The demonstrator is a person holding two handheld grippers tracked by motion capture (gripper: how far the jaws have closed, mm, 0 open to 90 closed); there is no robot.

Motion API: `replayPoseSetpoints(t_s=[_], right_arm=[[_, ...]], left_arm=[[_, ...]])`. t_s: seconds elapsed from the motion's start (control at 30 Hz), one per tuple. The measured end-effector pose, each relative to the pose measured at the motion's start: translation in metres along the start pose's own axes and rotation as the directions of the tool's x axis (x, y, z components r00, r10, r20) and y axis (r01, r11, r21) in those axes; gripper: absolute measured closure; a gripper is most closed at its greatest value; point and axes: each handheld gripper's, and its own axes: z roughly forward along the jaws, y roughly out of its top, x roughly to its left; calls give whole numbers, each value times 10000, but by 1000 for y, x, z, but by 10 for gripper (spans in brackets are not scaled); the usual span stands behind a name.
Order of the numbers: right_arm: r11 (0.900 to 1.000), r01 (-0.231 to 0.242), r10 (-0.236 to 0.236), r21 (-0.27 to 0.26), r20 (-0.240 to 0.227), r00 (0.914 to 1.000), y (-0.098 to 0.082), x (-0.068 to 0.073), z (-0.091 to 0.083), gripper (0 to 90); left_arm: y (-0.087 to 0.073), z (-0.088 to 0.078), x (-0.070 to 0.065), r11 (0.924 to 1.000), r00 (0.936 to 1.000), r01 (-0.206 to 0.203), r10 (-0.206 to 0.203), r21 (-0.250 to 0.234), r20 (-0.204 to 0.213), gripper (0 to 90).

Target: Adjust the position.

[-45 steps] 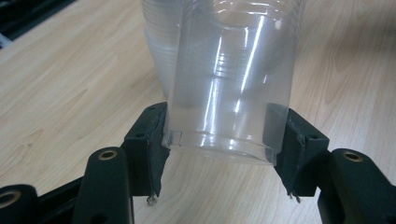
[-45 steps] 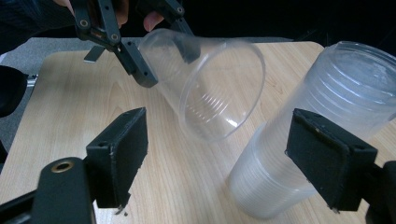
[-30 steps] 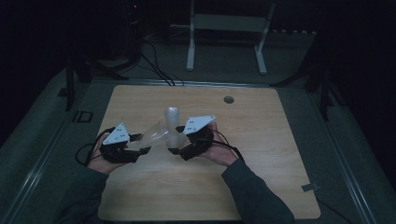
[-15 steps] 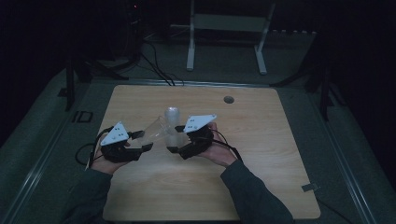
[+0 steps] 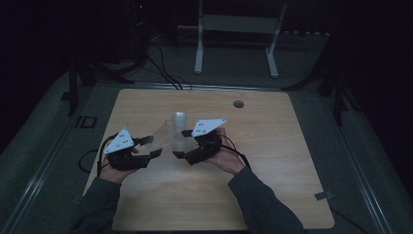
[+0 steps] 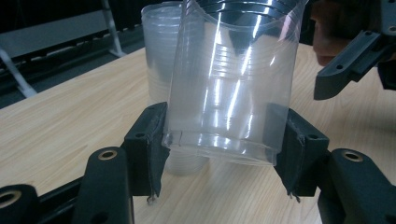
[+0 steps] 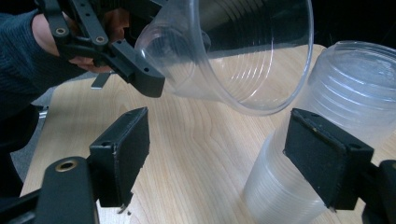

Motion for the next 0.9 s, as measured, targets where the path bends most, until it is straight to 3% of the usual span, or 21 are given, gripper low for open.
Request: replayPoseSetpoints(t_s=[0.23, 0.37, 0.9], right_arm=[[9994, -177, 175, -285, -83, 9998, 1, -2, -1, 215], [9988, -275, 269, -405, -152, 9995, 2, -1, -1, 212], [9910, -756, 675, -1107, -748, 9949, 10, -1, 4, 195]], left_arm=[[-1, 1, -1, 9987, 9998, 128, -119, -495, 181, 421], [-3, -2, -1, 9942, 9986, 348, -306, -1018, 433, 421], [-4, 0, -4, 9907, 9981, 258, -180, -1337, 594, 421]])
